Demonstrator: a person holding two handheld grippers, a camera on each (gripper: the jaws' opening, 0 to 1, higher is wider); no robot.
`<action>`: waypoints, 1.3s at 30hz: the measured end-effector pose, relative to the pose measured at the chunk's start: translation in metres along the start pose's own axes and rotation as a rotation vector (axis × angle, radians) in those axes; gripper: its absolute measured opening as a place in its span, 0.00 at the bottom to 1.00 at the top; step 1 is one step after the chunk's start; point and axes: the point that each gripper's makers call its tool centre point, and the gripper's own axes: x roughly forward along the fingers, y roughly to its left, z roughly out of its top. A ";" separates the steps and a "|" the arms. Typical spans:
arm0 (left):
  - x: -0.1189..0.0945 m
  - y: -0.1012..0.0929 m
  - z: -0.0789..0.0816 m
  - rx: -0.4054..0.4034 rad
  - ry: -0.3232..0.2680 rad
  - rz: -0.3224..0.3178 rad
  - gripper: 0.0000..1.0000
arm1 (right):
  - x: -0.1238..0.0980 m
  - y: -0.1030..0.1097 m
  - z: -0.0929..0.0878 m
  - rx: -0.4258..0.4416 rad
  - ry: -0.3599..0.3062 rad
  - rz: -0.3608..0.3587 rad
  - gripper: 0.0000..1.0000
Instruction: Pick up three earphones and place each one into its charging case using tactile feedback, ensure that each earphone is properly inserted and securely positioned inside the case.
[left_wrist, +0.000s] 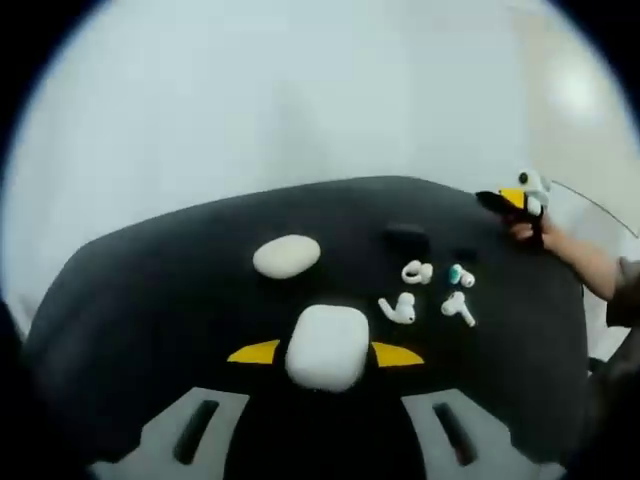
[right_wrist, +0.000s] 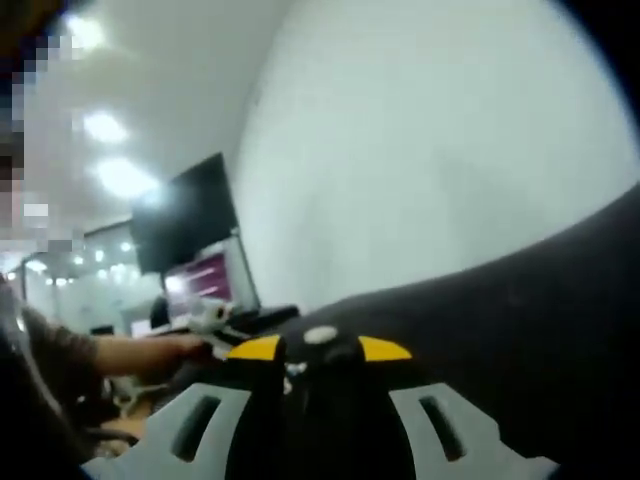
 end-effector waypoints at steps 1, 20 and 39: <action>-0.002 -0.002 0.000 0.002 0.005 -0.004 0.30 | 0.000 0.000 0.000 0.002 -0.001 0.000 0.30; -0.011 -0.150 0.021 0.201 -0.156 -0.333 0.29 | -0.001 -0.001 0.003 0.014 -0.015 -0.002 0.30; -0.033 -0.210 0.006 0.467 -0.380 -0.570 0.48 | 0.004 0.011 -0.007 -0.044 0.029 0.017 0.30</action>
